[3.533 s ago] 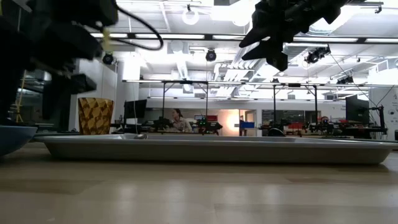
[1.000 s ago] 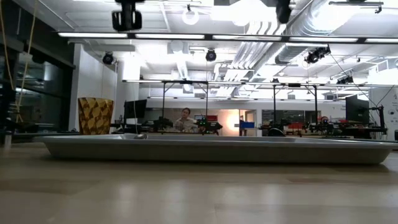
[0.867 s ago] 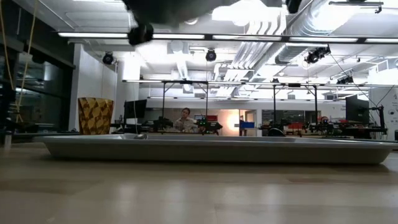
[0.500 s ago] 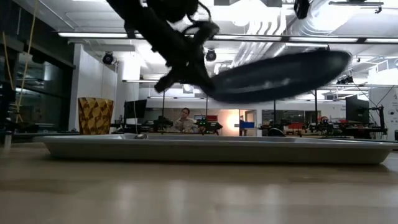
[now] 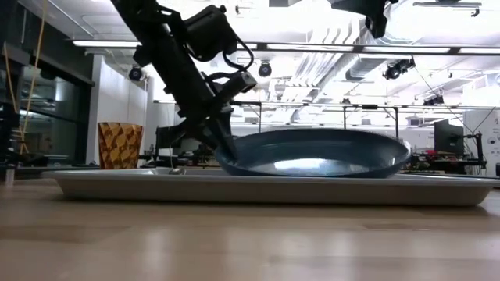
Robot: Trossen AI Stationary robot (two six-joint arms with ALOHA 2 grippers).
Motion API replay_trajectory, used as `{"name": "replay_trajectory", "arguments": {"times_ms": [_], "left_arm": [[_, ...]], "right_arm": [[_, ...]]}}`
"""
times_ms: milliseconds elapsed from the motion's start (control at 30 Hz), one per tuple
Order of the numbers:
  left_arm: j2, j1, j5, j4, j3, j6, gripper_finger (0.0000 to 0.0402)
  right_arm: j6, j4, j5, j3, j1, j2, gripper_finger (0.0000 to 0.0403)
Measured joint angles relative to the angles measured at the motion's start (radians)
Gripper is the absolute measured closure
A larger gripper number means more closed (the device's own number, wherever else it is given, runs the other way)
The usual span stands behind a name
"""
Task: Pick and place plate/cup/fork/spoon on tray
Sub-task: Put the blue plate on the gray tray
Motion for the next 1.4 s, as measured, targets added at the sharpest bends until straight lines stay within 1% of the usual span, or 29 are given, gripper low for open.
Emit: {"name": "replay_trajectory", "arguments": {"times_ms": [233,367,467,567,833,933,1000,1067,1167,1200,1300,1400], "left_arm": [[0.000,-0.001,-0.025,-0.086,0.000,-0.024,0.0397],[0.000,-0.001,-0.032,-0.079,0.000,0.009,0.0386],[0.000,-0.002,-0.072,-0.087,0.000,0.030,0.0373],[0.000,0.000,-0.113,-0.113,0.000,0.042,0.0355],[0.000,0.028,-0.117,-0.121,0.000,0.105,0.0286],[-0.026,0.058,-0.109,-0.126,0.000,0.138,0.0259],[-0.062,0.085,-0.091,-0.127,0.000,0.165,0.0242],[-0.117,0.114,-0.067,-0.128,0.000,0.202,0.0229],[-0.235,0.156,-0.025,-0.112,0.000,0.292,0.0220],[-0.276,0.166,-0.006,-0.091,0.000,0.340,0.0220],[-0.415,0.172,0.025,-0.016,0.000,0.492,0.0236],[-0.548,0.140,0.006,0.046,0.001,0.621,0.0280]], "right_arm": [[0.000,-0.010,0.000,0.000,0.000,0.001,0.0269],[0.000,-0.014,0.000,0.000,0.000,0.001,0.0269],[-0.001,-0.014,0.000,0.000,0.000,0.001,0.0269],[0.000,-0.014,0.000,0.000,0.000,0.001,0.0269],[0.000,-0.014,0.000,0.000,0.000,0.001,0.0269],[0.001,-0.014,0.000,0.000,0.000,0.001,0.0269],[0.008,-0.014,0.001,0.000,0.000,0.001,0.0269],[0.041,-0.031,0.024,0.000,0.000,0.009,0.0269],[0.075,-0.156,0.085,0.000,0.000,0.037,0.0269],[0.083,-0.212,0.086,0.000,0.000,0.053,0.0269],[0.114,-0.400,0.057,0.000,0.008,0.106,0.0269],[0.153,-0.564,0.027,0.000,0.048,0.173,0.0274]]}}
